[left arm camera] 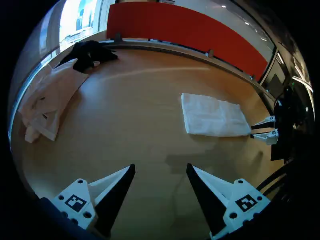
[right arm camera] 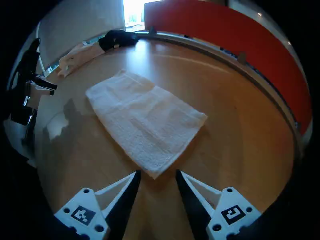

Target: Fold towel

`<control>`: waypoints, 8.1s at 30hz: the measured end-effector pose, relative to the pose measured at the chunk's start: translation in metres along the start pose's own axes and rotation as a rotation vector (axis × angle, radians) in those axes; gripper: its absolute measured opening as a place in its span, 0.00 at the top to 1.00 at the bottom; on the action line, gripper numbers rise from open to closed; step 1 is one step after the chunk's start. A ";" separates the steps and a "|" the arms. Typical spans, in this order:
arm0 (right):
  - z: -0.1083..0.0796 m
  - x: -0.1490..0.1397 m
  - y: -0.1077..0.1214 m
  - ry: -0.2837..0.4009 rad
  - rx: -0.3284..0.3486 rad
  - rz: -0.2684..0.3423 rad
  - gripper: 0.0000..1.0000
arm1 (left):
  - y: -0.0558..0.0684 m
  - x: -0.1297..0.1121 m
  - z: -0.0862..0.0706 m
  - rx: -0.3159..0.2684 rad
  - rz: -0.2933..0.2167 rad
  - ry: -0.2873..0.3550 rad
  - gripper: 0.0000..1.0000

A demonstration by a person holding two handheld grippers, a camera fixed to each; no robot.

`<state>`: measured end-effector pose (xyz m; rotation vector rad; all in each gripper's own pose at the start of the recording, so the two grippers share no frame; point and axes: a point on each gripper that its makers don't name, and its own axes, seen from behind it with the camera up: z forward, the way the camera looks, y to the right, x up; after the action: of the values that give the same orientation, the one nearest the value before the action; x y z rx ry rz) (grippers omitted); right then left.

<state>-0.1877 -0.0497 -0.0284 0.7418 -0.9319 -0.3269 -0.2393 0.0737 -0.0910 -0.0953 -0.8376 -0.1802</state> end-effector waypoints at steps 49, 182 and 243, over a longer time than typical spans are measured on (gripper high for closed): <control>-0.041 0.123 -0.020 0.123 -0.028 -0.180 0.96 | -0.019 -0.006 -0.046 0.014 -0.064 0.040 0.05; 0.067 0.086 -0.110 -0.019 -0.005 0.014 0.86 | -0.014 -0.004 -0.069 -0.051 -0.234 0.126 0.04; -0.151 0.181 0.020 0.216 -0.160 0.011 0.96 | 0.049 0.063 -0.064 -0.148 -0.088 0.161 0.05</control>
<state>0.0387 -0.0701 0.0385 0.6115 -0.6969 -0.3016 -0.1421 0.1038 -0.0876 -0.1806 -0.6678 -0.3284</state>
